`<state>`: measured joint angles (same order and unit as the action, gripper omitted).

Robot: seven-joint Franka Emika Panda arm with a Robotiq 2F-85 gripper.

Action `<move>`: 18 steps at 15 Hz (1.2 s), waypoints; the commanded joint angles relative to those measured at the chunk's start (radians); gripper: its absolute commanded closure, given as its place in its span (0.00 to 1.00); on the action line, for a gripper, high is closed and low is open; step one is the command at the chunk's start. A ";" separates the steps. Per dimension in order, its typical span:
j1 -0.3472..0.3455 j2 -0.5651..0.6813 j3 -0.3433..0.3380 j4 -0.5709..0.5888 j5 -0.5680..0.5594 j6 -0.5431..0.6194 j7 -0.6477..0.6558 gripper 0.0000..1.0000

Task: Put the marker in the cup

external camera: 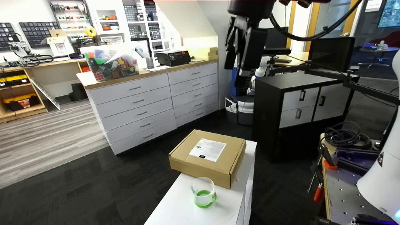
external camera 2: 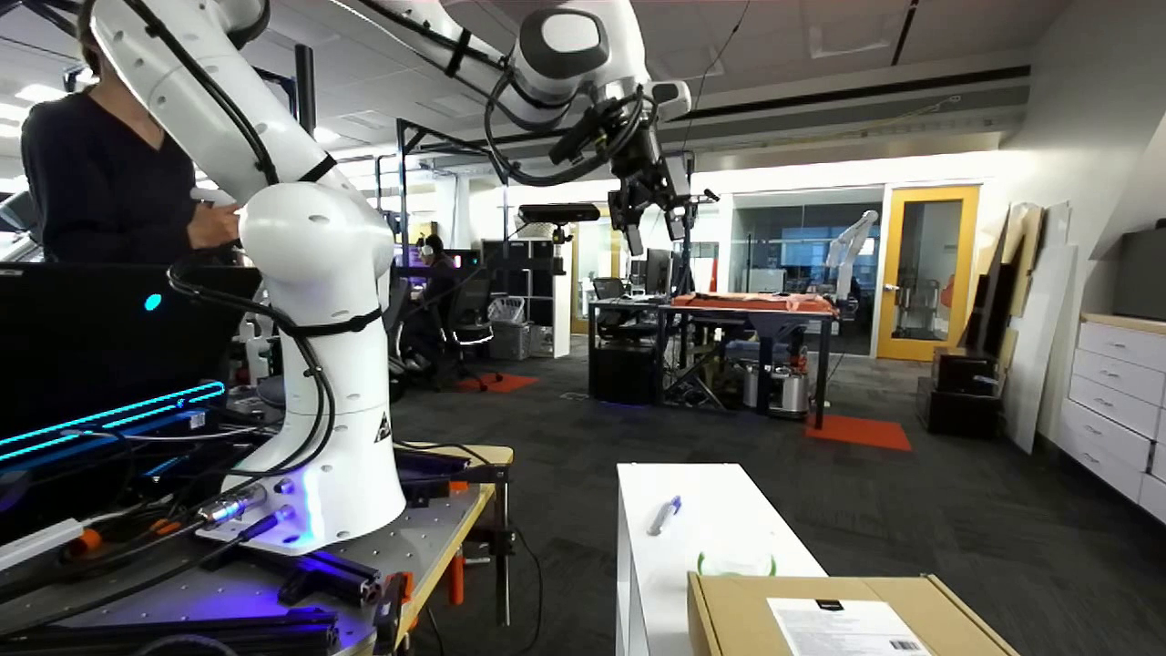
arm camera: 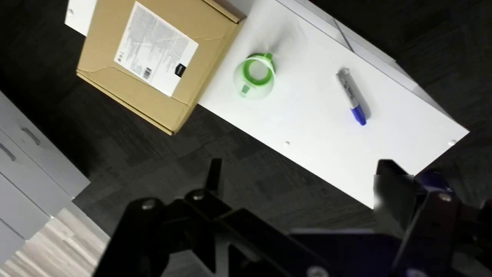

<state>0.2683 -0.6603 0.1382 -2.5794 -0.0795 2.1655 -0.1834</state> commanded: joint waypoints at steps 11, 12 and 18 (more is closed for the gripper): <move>0.147 0.366 0.064 -0.008 0.076 0.256 -0.223 0.00; 0.144 0.391 0.066 -0.006 0.075 0.273 -0.233 0.00; 0.112 0.551 0.081 -0.011 0.029 0.416 -0.252 0.00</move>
<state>0.4074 -0.1758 0.2036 -2.5935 -0.0293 2.5149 -0.4130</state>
